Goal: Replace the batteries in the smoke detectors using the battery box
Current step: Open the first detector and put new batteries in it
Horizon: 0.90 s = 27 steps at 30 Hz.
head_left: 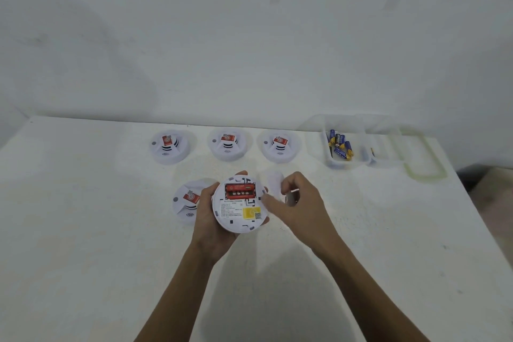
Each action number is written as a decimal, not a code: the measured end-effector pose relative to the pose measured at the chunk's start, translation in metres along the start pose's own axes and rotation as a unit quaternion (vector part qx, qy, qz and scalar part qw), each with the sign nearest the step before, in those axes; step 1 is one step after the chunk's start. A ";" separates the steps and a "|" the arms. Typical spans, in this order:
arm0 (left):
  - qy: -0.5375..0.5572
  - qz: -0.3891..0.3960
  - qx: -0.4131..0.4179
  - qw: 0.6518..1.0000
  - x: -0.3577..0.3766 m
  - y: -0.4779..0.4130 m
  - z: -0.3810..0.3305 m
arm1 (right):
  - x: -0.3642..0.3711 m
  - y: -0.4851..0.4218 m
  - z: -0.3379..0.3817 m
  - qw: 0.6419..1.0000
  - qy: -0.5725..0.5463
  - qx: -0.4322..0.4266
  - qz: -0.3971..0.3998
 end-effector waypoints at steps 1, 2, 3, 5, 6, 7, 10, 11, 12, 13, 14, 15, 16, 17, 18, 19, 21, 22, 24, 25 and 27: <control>-0.010 -0.009 0.007 1.000 0.000 0.000 0.000 | 0.002 0.003 0.003 1.000 0.004 -0.017 0.004; -0.019 -0.008 0.012 1.000 0.000 0.000 0.000 | 0.004 0.006 0.008 0.999 0.012 -0.036 0.000; -0.027 -0.004 0.014 1.000 0.001 0.000 0.000 | 0.006 0.009 0.010 0.998 0.028 -0.061 -0.011; -0.034 -0.003 0.025 0.999 0.004 0.001 -0.001 | 0.010 0.015 0.017 0.989 0.071 -0.120 -0.053; -0.032 -0.004 0.033 0.999 0.004 0.001 -0.001 | 0.014 0.016 0.022 0.982 0.093 -0.142 -0.076; -0.030 -0.002 0.040 0.999 0.006 0.001 -0.001 | 0.017 0.016 0.025 0.974 0.115 -0.163 -0.108; -0.027 -0.010 0.053 0.998 0.011 0.001 -0.002 | 0.027 0.015 0.027 0.949 0.140 -0.220 -0.175; -0.030 -0.023 0.055 0.998 0.011 0.002 -0.002 | 0.026 0.016 0.028 0.947 0.153 -0.226 -0.168; -0.029 -0.037 0.055 0.997 0.010 0.001 -0.002 | 0.025 0.018 0.030 0.949 0.155 -0.226 -0.158; -0.027 -0.052 0.053 0.997 0.009 0.001 -0.002 | 0.023 0.020 0.031 0.952 0.150 -0.227 -0.140; -0.023 -0.065 0.047 0.997 0.007 0.000 -0.001 | 0.021 0.022 0.034 0.950 0.148 -0.237 -0.138; -0.020 -0.077 0.042 0.996 0.005 0.000 -0.001 | 0.022 0.023 0.036 0.941 0.155 -0.261 -0.150; -0.019 -0.084 0.039 0.996 0.004 0.000 0.000 | 0.022 0.023 0.038 0.928 0.166 -0.288 -0.171; -0.022 -0.089 0.039 0.995 0.004 0.001 0.000 | 0.023 0.021 0.038 0.914 0.177 -0.312 -0.190; -0.028 -0.090 0.041 0.995 0.002 0.001 0.001 | 0.026 0.019 0.035 0.904 0.189 -0.328 -0.198; -0.034 -0.087 0.043 0.995 0.002 0.001 0.001 | 0.028 0.018 0.034 0.898 0.205 -0.335 -0.197; -0.043 -0.070 0.037 0.996 0.006 0.002 0.001 | 0.027 0.018 0.031 0.898 0.239 -0.317 -0.191; -0.046 -0.060 0.034 0.997 0.006 0.002 0.001 | 0.027 0.019 0.030 0.902 0.254 -0.295 -0.185; -0.057 -0.026 0.035 0.997 0.008 0.003 0.000 | 0.029 0.020 0.028 0.902 0.265 -0.286 -0.184; -0.066 -0.010 0.037 0.997 0.009 0.004 -0.002 | 0.030 0.019 0.027 0.902 0.262 -0.290 -0.183; -0.085 0.017 0.040 0.995 0.007 0.003 -0.001 | 0.032 0.018 0.025 0.902 0.262 -0.292 -0.178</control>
Point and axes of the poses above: each hand's wrist, its own y-axis away from the middle knuckle, its own x-axis out of the palm, z = x × y, the point moved 5 cm from there along -y, towards the middle knuckle, and after that the axes turned 11 degrees about x, right-handed, at the moved point
